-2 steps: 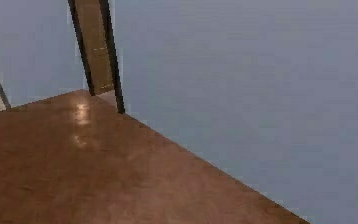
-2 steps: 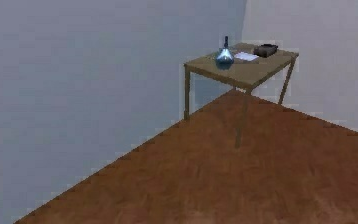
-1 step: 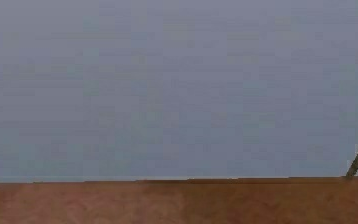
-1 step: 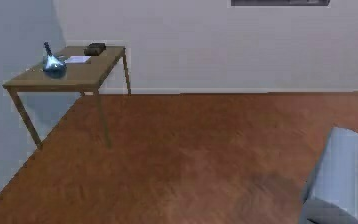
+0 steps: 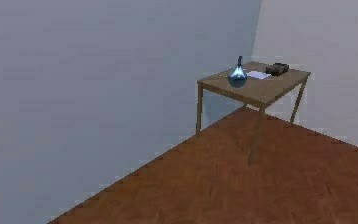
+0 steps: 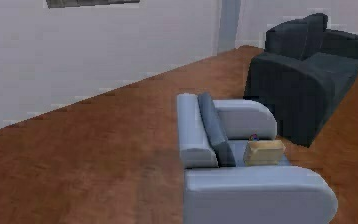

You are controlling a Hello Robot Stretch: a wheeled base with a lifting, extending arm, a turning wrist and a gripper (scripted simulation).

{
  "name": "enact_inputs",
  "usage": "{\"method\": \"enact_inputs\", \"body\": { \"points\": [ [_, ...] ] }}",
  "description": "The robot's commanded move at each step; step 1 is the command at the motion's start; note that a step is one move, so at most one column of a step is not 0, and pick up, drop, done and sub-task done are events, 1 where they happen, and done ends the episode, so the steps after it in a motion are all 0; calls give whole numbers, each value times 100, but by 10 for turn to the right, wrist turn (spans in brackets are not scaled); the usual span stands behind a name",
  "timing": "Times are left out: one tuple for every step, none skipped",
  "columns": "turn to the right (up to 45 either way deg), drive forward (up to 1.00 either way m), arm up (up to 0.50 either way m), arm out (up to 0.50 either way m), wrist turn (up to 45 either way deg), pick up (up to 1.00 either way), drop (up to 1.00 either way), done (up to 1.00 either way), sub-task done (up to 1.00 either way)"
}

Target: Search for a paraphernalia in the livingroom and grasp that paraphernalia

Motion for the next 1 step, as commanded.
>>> {"method": "enact_inputs", "body": {
  "points": [
    [0, 15, 0, 0, 0, 0, 0, 0, 0]
  ]
}}
